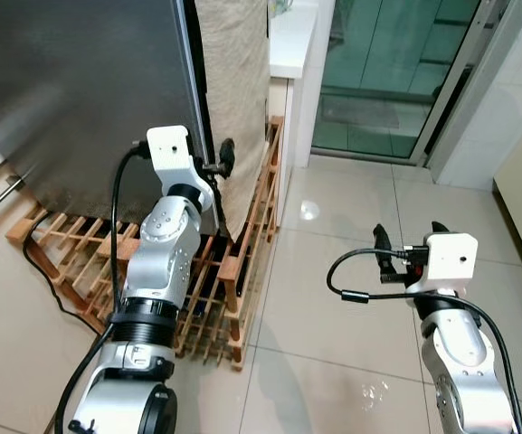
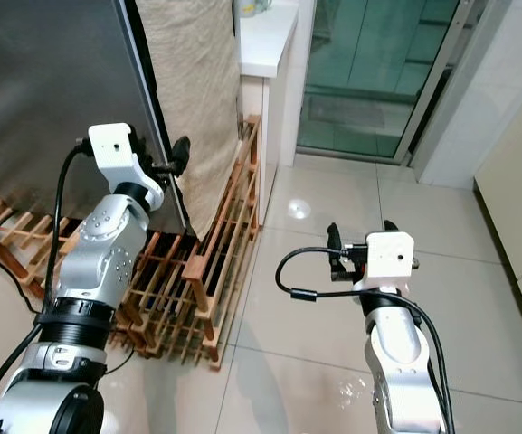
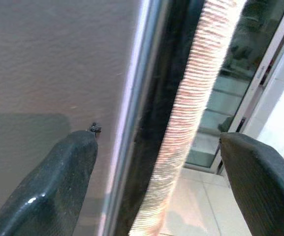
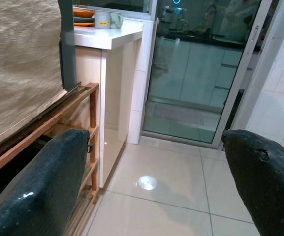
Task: Restocking fridge
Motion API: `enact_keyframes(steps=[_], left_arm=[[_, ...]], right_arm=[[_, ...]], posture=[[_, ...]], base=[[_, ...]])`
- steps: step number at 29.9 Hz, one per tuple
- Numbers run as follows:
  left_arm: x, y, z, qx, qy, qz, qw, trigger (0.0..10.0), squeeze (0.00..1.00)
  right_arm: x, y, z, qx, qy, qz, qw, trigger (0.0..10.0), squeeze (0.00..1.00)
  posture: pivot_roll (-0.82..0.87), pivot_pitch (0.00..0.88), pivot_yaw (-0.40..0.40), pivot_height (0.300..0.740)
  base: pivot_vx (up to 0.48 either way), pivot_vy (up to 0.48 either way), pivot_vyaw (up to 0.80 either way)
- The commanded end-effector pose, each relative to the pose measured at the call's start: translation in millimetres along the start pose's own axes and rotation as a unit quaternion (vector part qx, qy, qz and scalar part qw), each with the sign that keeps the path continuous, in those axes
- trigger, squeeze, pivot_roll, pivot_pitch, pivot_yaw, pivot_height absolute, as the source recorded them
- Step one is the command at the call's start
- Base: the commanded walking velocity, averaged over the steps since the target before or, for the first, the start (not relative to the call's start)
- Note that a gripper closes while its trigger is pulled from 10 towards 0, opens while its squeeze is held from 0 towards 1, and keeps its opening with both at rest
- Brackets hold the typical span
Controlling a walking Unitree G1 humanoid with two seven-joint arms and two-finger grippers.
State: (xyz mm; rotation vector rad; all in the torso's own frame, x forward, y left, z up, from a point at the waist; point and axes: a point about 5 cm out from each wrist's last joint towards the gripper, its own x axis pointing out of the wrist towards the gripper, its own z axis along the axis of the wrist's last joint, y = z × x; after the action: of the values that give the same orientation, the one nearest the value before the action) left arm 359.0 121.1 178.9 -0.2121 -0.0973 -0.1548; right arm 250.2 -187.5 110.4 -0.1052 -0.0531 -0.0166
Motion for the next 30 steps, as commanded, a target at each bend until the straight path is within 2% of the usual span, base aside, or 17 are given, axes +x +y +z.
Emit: enact_keyframes(steps=[1,6,14,19,23,28,29,30], left_arm=[[3.2,-9.2,13,-0.005,-0.017,-0.027,0.999,10.0,0.00],[3.1,-13.0,12,-0.005,-0.014,-0.046,0.999,10.0,0.00],[4.3,-13.0,9,-0.008,-0.007,-0.046,0.999,10.0,0.00],[11.1,-15.1,5,-0.004,0.001,-0.036,0.999,10.0,0.00],[25.3,-31.7,5,-0.010,0.001,-0.031,0.999,10.0,0.00],[31.5,-43.8,4,-0.002,0.004,-0.042,0.999,10.0,0.00],[33.2,-56.6,0,-0.012,0.013,-0.079,0.997,10.0,0.00],[33.2,-56.6,0,-0.012,0.013,-0.079,0.997,10.0,0.00]], right_arm=[[-2.2,-2.2,-5,-0.003,0.013,-0.002,1.000,10.0,0.00],[-3.0,-2.8,-7,-0.004,0.017,-0.003,1.000,10.0,0.00],[-1.1,-4.8,-8,-0.008,0.018,-0.003,1.000,10.0,0.00],[1.3,-6.0,-8,-0.010,0.018,-0.003,1.000,10.0,0.00],[4.9,-3.4,-7,-0.011,0.015,0.002,1.000,10.0,0.00],[6.2,-3.2,-6,-0.011,0.011,0.001,1.000,10.0,0.00],[6.6,-4.7,-5,-0.012,0.010,-0.002,1.000,10.0,0.00],[6.6,-4.7,-5,-0.012,0.010,-0.002,1.000,10.0,0.00]], posture=[[-0.08,0.000,0.034,0.740],[-0.08,0.000,0.032,0.740],[-0.08,0.000,0.032,0.740],[-0.08,0.000,0.029,0.740],[-0.09,0.000,0.030,0.740],[-0.10,0.000,0.036,0.740],[-0.10,0.000,0.039,0.740],[-0.10,0.000,0.039,0.740]], base=[[0.000,0.000,0.00],[0.000,0.000,0.00],[0.000,0.000,0.00],[0.000,0.000,0.00],[0.000,0.000,0.00],[0.000,0.000,0.00],[0.000,0.000,0.00],[0.000,0.000,0.00]])
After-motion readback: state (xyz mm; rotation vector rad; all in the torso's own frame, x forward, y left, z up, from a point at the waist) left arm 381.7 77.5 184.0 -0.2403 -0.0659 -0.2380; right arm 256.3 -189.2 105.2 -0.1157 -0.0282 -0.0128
